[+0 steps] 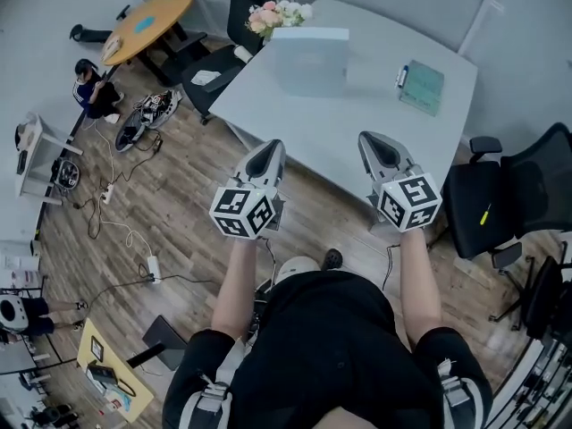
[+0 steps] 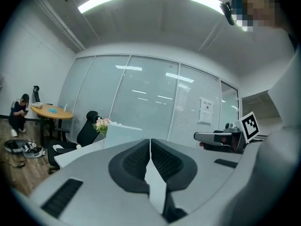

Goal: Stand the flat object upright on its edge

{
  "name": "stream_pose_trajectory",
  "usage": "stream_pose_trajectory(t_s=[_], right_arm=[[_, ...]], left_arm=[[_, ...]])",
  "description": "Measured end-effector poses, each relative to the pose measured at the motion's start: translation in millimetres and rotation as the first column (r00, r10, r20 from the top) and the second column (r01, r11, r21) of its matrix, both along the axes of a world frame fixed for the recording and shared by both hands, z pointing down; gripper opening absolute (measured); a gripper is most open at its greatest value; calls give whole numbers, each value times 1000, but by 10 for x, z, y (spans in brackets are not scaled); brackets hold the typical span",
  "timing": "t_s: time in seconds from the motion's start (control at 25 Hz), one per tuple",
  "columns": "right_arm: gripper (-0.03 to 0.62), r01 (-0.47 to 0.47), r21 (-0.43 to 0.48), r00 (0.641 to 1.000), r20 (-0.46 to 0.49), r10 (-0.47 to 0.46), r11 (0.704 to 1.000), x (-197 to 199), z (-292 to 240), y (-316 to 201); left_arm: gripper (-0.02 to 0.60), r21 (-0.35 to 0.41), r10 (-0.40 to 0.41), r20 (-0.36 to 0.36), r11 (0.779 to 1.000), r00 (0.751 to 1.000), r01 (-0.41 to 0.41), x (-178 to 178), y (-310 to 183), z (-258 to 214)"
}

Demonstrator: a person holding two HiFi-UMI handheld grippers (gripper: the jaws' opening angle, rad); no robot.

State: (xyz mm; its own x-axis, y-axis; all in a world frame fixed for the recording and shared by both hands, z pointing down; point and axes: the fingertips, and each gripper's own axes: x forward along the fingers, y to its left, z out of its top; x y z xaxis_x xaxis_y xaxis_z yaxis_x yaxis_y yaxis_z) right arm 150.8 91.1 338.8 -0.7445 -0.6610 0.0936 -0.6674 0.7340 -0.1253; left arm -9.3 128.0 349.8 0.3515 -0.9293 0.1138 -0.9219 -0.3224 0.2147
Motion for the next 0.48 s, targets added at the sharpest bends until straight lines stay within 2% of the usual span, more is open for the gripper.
stream_pose_trajectory(t_s=[0.16, 0.48], right_arm=[[15, -28, -8, 1000, -9, 28, 1000, 17, 0, -10], [14, -20, 18, 1000, -14, 20, 1000, -10, -28, 44]], left_arm=[[26, 8, -3, 10, 1000, 1000, 3, -3, 53, -48], [26, 10, 5, -4, 1000, 1000, -5, -63, 106, -46]])
